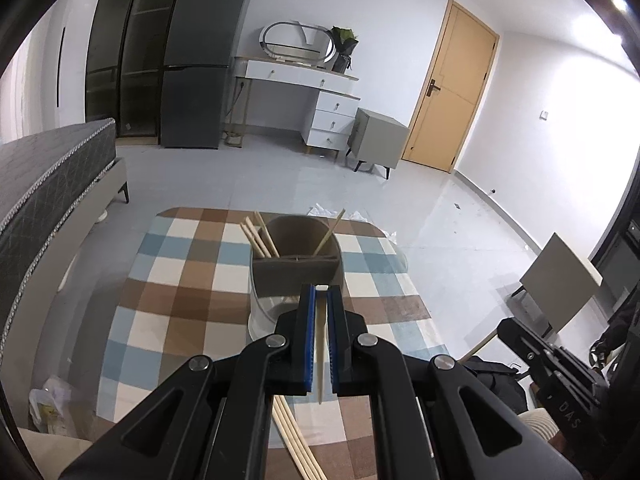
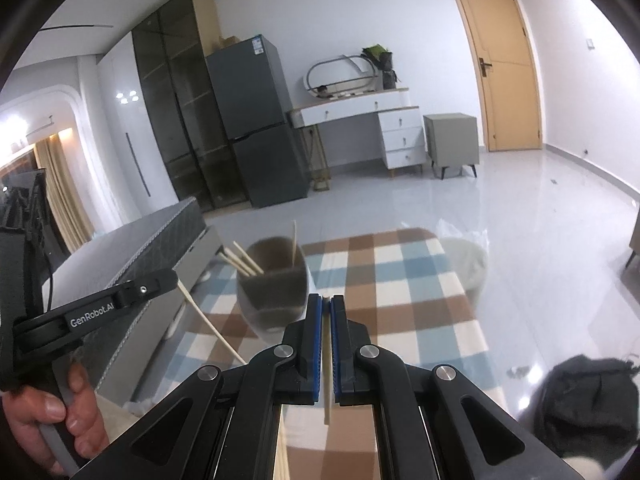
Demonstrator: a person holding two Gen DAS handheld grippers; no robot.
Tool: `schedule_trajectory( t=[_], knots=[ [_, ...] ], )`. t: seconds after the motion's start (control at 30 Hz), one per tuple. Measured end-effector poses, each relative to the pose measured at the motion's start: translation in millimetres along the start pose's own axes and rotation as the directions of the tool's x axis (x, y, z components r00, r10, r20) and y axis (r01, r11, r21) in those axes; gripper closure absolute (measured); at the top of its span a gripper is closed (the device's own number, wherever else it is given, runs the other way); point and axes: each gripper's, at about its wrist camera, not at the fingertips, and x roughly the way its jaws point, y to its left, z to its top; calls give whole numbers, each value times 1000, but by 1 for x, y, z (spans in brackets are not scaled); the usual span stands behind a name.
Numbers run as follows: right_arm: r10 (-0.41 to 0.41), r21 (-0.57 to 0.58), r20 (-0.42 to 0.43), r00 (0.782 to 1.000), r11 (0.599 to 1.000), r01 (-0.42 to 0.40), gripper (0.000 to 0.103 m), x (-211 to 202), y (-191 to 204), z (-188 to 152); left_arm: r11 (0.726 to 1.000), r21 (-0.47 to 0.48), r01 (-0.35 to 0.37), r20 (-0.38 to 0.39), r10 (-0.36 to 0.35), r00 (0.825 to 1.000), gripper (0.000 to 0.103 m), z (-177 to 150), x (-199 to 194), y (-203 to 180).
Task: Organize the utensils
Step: 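Carry both chopsticks over the utensil holder and lower them into it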
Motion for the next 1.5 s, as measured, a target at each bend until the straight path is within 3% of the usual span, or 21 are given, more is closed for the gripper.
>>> schedule_trajectory(
  t=[0.47, 0.87, 1.13, 1.5],
  knots=[
    [83, -49, 93, 992, 996, -78, 100, 9, 20, 74, 997, -69, 18, 41, -15, 999, 102, 60, 8, 6],
    [140, -128, 105, 984, 984, -126, 100, 56, 44, 131, 993, -119, 17, 106, -5, 994, 102, 112, 25, 31],
    [164, -168, 79, 983, 974, -149, 100, 88, 61, 137, 988, -155, 6, 117, 13, 993, 102, 119, 46, 49],
    [131, -242, -1, 991, 962, -127, 100, 129, 74, 118, 980, -201, -3, 39, 12, 999, 102, 104, 78, 71]
  ],
)
